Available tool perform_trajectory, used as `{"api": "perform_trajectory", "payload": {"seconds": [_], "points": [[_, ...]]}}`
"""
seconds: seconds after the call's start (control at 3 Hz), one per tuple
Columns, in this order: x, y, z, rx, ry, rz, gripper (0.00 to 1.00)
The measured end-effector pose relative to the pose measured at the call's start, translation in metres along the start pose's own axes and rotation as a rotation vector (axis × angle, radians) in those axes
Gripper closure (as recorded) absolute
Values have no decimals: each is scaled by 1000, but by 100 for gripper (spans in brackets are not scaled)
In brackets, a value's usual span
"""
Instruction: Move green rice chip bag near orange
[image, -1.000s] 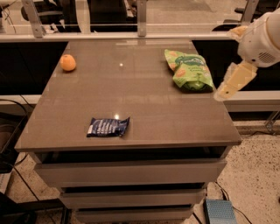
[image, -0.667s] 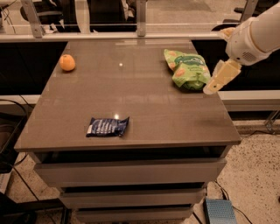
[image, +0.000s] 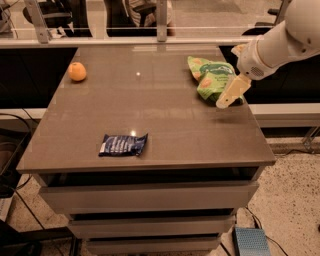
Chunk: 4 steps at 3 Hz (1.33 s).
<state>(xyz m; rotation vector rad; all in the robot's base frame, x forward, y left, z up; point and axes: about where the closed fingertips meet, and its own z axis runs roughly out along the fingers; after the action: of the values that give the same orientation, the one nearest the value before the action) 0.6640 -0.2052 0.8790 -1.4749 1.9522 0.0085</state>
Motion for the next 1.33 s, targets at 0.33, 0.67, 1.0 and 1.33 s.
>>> {"api": "perform_trajectory", "payload": {"seconds": [0.33,0.67,1.0,1.33], "points": [[11,-7,24,-26,4,35,16],[10,-7,36,-50,-14,59,41],[8,-3,42,-72,-17,69,63],[5,-2,42,-76,-21,67,87]]}}
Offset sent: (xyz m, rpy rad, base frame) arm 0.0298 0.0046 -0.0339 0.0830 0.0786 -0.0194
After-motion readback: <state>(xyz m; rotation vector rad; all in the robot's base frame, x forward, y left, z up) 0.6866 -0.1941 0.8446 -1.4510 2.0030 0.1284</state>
